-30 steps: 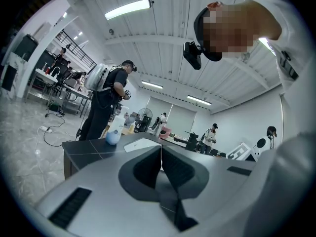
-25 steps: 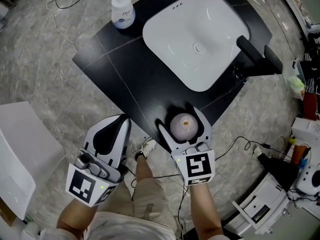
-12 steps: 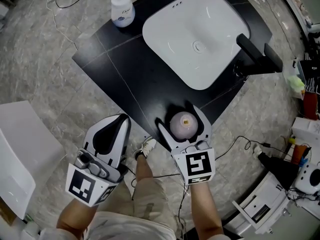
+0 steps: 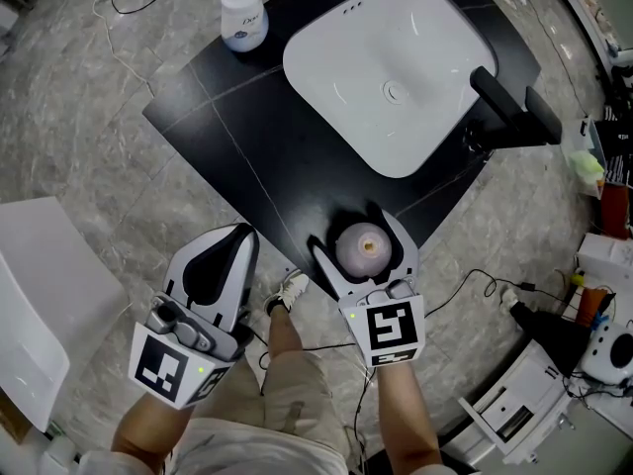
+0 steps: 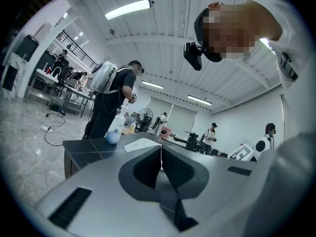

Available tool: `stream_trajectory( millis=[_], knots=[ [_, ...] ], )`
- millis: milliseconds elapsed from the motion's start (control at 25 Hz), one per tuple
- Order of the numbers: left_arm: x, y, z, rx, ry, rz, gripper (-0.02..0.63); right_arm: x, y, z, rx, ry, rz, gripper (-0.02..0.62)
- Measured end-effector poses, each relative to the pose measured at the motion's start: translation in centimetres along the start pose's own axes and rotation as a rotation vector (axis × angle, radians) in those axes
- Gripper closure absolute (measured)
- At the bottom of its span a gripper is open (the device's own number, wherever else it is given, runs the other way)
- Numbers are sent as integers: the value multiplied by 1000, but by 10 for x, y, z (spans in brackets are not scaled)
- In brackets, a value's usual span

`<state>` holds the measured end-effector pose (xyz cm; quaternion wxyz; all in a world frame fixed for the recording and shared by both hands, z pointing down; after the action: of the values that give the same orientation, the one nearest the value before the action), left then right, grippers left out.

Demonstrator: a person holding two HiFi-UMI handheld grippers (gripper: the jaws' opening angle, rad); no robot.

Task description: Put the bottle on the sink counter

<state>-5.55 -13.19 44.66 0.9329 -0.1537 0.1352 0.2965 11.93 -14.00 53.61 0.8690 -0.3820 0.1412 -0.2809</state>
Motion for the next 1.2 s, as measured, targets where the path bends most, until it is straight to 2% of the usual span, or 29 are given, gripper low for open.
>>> stream_trajectory(
  millis=[880, 1200],
  knots=[
    [4, 4, 3, 0, -4, -9, 589, 2, -2, 5, -23, -1, 19, 173],
    [10, 8, 3, -1, -12, -3, 589, -1, -1, 6, -16, 7, -16, 172]
  ],
)
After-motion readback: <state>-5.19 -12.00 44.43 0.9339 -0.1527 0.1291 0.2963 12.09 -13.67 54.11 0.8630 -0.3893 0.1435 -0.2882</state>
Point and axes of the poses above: the fingertips, and each gripper's own axes: y backward along the fingers, x to its right, z out of its underside, the point moved 5 cm from there along y, backward along the fingers, and after that the axes turned 10 degrees about -x, right-handed, at the moved point
